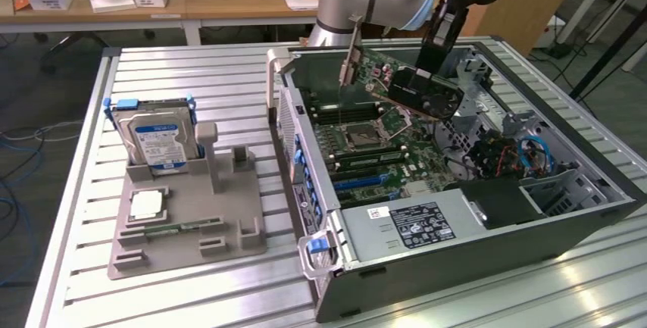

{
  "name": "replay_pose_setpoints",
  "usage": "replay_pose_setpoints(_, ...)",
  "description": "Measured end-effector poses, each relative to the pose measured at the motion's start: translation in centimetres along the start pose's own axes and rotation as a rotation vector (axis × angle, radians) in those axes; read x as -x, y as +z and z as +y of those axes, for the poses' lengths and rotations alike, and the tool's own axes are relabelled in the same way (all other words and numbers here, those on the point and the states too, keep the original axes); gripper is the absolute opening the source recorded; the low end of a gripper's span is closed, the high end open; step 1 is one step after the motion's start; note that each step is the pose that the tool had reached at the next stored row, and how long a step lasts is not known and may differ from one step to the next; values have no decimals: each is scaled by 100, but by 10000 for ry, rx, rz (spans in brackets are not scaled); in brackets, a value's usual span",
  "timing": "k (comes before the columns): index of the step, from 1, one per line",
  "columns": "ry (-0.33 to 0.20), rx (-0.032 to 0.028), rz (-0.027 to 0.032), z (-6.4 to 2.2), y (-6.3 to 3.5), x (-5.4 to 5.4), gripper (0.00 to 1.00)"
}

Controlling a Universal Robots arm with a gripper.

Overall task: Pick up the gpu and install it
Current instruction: 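Insert the gpu into the slot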

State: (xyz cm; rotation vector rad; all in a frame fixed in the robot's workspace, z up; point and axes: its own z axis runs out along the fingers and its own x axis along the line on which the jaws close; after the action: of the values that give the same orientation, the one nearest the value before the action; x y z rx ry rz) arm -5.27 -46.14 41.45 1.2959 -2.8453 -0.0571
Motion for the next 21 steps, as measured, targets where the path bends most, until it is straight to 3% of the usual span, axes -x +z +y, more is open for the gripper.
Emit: replay_pose_setpoints(21,-823,2,32,0,0,0,26)
